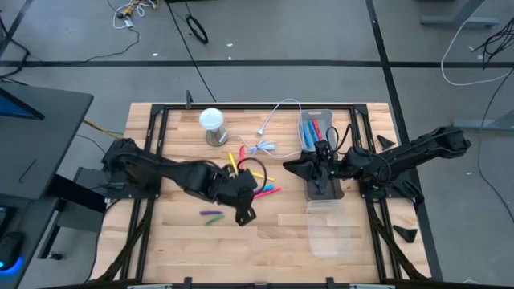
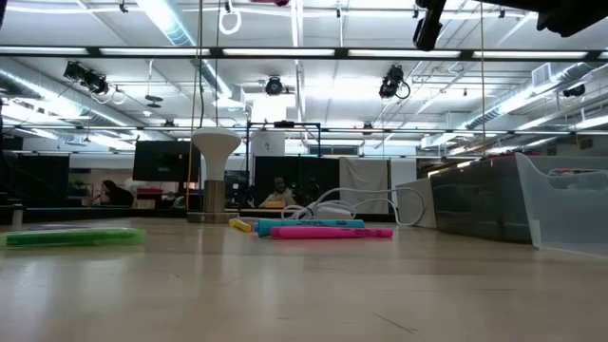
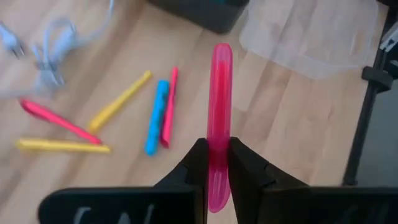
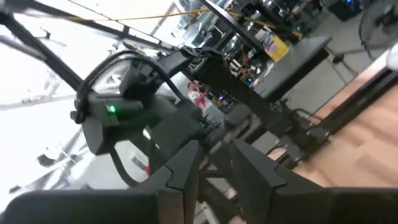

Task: Pick & Place Markers
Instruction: Put the pink mini marker into the black bin

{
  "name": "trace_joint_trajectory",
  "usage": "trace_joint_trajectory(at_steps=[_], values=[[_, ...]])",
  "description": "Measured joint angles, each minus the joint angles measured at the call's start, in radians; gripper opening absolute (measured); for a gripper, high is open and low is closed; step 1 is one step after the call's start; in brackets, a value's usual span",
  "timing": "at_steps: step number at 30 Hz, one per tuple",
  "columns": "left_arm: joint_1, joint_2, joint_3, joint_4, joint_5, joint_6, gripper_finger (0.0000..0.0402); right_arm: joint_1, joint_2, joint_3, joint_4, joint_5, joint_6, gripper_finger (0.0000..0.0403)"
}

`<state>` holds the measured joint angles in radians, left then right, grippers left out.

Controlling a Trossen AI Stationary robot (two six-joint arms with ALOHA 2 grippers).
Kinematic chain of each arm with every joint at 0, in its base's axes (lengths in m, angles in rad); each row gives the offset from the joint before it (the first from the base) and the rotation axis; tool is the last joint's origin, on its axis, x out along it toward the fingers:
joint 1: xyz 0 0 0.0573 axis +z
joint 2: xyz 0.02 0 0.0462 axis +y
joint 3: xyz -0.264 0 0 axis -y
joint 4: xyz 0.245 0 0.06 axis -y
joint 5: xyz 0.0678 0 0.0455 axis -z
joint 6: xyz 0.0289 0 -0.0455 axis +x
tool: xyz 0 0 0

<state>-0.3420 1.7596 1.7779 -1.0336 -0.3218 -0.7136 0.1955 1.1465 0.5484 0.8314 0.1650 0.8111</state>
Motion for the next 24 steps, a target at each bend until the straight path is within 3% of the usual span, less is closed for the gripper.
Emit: trace_joint_trajectory(at_steps=[7,15,19,24], values=[[0.052,0.0,0.08,-0.018,0.002,0.297,0.004,0.0,0.0,0.0,-0.035,-0.012,0.284,0.0111],[0.08,0.0,0.139,-0.032,-0.001,0.626,0.0039,0.0,0.0,0.0,-0.106,-0.141,0.603,0.0177],[0.082,0.0,0.153,-0.037,-0.044,0.776,0.0039,0.0,0.0,0.0,-0.137,-0.159,0.734,0.0204],[0.082,0.0,0.156,-0.039,-0.09,0.947,0.0039,0.0,0.0,0.0,-0.161,-0.18,0.921,0.0211]])
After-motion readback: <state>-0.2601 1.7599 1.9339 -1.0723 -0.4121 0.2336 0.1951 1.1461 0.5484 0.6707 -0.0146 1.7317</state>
